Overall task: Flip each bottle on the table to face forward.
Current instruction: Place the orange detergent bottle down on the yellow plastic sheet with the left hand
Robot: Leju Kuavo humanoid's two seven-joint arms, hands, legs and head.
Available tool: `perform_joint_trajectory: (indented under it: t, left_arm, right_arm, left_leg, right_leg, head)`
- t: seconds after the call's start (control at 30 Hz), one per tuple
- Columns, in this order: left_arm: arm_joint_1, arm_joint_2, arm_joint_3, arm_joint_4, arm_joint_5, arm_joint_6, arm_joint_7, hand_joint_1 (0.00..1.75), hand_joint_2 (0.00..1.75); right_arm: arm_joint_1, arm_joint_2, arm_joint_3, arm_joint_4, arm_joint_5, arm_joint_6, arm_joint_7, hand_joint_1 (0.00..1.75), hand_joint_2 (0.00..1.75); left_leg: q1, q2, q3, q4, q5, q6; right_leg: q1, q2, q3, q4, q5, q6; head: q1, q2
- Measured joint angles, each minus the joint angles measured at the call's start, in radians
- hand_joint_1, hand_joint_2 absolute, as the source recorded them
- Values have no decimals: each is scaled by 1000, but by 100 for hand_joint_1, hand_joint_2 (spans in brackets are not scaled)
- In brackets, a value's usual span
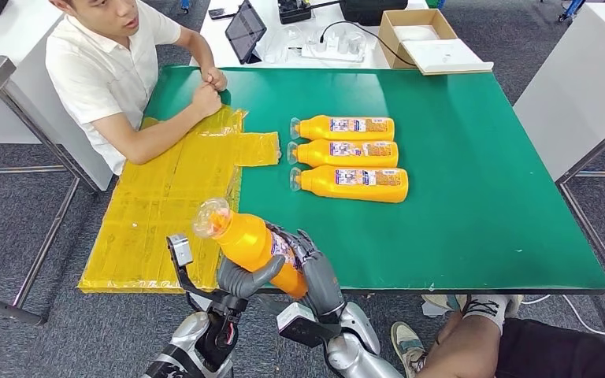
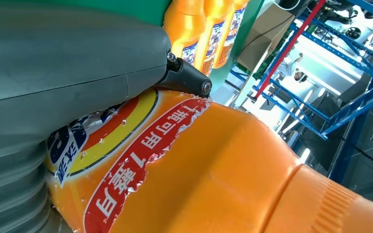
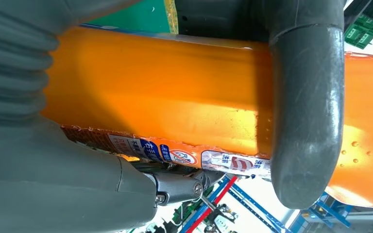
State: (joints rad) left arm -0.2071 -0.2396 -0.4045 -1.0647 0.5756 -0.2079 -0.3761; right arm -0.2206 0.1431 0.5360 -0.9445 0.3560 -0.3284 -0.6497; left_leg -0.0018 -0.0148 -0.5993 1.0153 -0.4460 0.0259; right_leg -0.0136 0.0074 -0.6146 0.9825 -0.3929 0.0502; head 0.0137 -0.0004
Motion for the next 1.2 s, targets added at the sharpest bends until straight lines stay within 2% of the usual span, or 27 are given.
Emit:
perform_joint_trajectory:
  t: [0.43, 0.57, 0.67, 0.83, 0.9, 1.03, 1.1, 1.2]
  left_arm:
    - [0, 0, 1, 0, -5, 4, -2, 175, 175]
    - [-4, 1, 2, 0, -41, 46, -27, 175, 175]
    - [-14, 4, 4, 0, -142, 143, -85, 175, 175]
    - [-44, 25, 53, -1, -430, 427, -183, 175, 175]
    - [-53, 35, 77, -1, -546, 516, -199, 175, 175]
    - [-81, 53, 117, 4, -799, 759, -192, 175, 175]
    - [-99, 62, 140, 6, -853, 796, -181, 175, 175]
    - [-112, 68, 169, 7, -868, 774, -168, 175, 175]
  right_arm:
    - [0, 0, 3, 0, 1, -1, 0, 0, 0]
    - [5, -1, 3, -1, 17, -37, -2, 0, 0]
    - [23, -10, 3, -16, 44, -106, -8, 0, 0]
    - [99, -30, 2, -136, 87, -184, -16, 0, 0]
    - [125, -37, -2, -189, 94, -206, -16, 0, 0]
    - [171, -41, -24, -278, 99, -243, -16, 0, 0]
    - [190, -41, -33, -307, 103, -247, -15, 0, 0]
    - [207, -41, -46, -333, 99, -248, -14, 0, 0]
  left_leg:
    - [0, 0, 0, 0, 0, 0]
    - [0, 0, 0, 0, 0, 0]
    - [0, 0, 0, 0, 0, 0]
    - [0, 1, 0, 0, 0, 0]
    - [1, 0, 0, 0, 0, 0]
    - [1, 0, 0, 0, 0, -1]
    - [1, 0, 0, 0, 0, -1]
    - [1, 0, 0, 0, 1, -1]
  right_leg:
    - [0, 0, 0, 0, 0, 0]
    - [0, 0, 0, 0, 0, 0]
    - [0, 0, 0, 0, 0, 0]
    - [0, 0, -1, 0, 0, 0]
    - [1, -1, 0, 0, 0, 0]
    - [1, -1, 0, 0, 0, 0]
    - [1, -1, 0, 0, 0, 0]
    - [1, -1, 0, 0, 0, 0]
  head:
    - [0, 0]
    - [0, 0]
    - [0, 0]
    - [0, 0]
    - [0, 0]
    - [0, 0]
    - [0, 0]
    - [0, 0]
